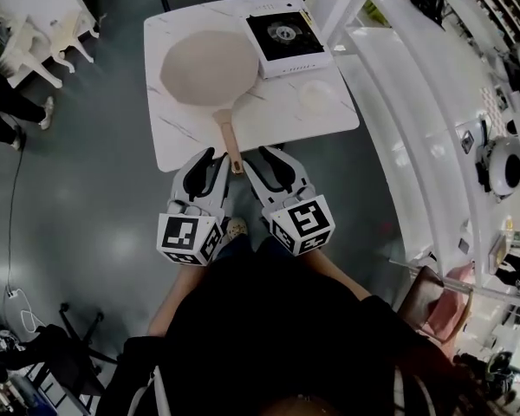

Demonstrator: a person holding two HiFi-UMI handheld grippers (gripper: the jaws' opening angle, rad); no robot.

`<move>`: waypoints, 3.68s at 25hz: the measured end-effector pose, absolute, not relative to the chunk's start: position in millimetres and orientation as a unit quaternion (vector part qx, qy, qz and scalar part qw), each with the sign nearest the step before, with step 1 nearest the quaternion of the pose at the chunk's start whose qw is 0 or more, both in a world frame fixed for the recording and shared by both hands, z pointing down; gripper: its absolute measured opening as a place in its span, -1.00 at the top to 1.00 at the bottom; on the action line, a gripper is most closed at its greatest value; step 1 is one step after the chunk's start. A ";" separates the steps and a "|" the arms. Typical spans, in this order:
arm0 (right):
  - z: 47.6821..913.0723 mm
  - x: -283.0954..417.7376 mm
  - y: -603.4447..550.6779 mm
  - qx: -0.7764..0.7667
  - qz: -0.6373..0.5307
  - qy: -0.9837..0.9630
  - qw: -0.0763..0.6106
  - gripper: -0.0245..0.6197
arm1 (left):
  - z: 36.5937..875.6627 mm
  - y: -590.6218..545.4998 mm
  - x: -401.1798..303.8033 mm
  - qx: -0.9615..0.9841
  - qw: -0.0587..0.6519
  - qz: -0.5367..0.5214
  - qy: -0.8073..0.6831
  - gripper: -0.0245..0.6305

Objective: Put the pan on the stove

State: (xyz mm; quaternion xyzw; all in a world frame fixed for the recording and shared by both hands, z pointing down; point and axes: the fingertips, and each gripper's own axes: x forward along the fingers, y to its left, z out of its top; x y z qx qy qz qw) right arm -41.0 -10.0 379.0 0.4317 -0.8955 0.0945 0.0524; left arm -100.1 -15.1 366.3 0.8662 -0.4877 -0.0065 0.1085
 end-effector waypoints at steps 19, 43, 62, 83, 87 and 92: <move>414.3 -51.1 -58.1 0.412 0.109 -0.900 0.094 0.56 | 414.7 -66.6 -109.5 0.868 0.159 0.018 -0.469 0.58; 517.0 -59.0 -106.0 0.247 0.236 -0.925 0.165 0.42 | 526.3 -128.3 -104.3 0.856 0.340 0.051 -0.387 0.33; 555.4 -80.2 -64.7 0.060 0.482 -0.859 0.162 0.20 | 566.9 -127.2 -71.3 0.833 0.514 -0.012 -0.205 -0.02; 563.8 -109.1 -50.9 -0.027 0.441 -0.876 0.195 0.20 | 559.2 -117.4 -35.5 0.880 0.470 0.000 -0.074 0.24; 554.4 -109.6 -52.9 -0.030 0.441 -0.881 0.167 0.20 | 552.2 -118.1 -35.7 0.882 0.465 0.005 -0.081 0.22; 544.1 -110.6 -57.8 -0.032 0.450 -0.881 0.140 0.20 | 543.9 -122.5 -36.3 0.879 0.467 0.004 -0.095 0.22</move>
